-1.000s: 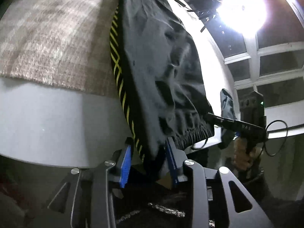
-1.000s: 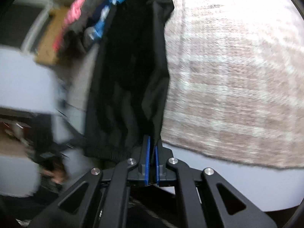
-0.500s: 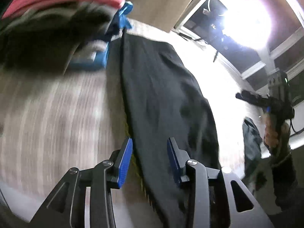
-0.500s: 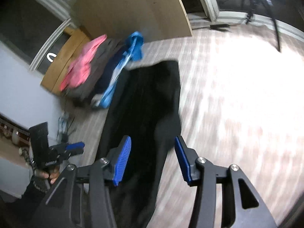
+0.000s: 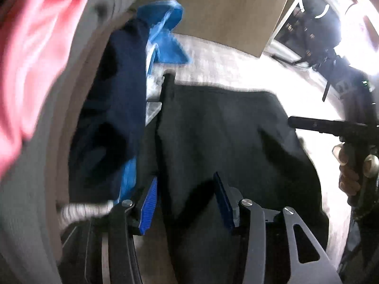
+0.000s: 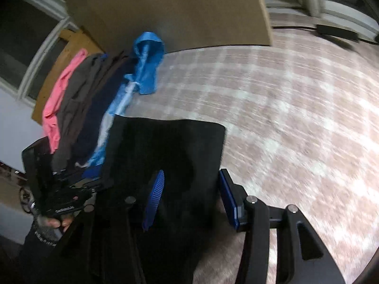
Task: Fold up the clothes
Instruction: 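Grasp the folded pants edge with both grippers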
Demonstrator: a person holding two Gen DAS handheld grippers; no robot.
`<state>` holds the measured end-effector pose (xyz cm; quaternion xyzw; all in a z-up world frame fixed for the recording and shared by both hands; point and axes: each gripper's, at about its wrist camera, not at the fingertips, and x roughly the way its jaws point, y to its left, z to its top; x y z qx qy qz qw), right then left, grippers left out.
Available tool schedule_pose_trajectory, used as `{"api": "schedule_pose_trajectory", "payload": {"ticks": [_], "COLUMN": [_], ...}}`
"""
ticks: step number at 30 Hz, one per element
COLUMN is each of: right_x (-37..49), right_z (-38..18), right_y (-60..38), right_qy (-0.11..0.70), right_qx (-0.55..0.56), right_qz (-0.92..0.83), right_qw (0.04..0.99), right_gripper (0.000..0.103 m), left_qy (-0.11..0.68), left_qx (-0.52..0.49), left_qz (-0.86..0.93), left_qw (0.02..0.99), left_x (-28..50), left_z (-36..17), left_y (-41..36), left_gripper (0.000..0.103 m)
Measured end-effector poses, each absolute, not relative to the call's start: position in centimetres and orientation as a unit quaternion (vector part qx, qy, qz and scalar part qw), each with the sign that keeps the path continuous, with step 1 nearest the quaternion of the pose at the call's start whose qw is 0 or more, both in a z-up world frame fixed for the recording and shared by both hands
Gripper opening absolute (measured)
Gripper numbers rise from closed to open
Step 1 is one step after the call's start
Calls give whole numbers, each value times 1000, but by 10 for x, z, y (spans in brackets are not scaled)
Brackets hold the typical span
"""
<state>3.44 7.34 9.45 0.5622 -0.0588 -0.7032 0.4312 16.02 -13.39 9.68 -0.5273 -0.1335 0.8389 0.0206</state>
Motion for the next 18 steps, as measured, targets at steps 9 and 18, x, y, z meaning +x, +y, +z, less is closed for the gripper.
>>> {"api": "schedule_pose_trajectory", "payload": {"ticks": [9, 18], "right_x": [44, 155], "right_z": [104, 207], "right_y": [55, 80], "right_qy": [-52, 54], "right_qx": [529, 383], "right_qz": [-708, -764], "right_qw": [464, 517], "right_gripper": [6, 6], "left_qy": [-113, -60], "left_qx": [-510, -447], "left_qz": [852, 890], "left_qw": [31, 60], "left_x": [166, 245], "left_z": [99, 154], "left_y": [-131, -110], "left_gripper": [3, 3]}}
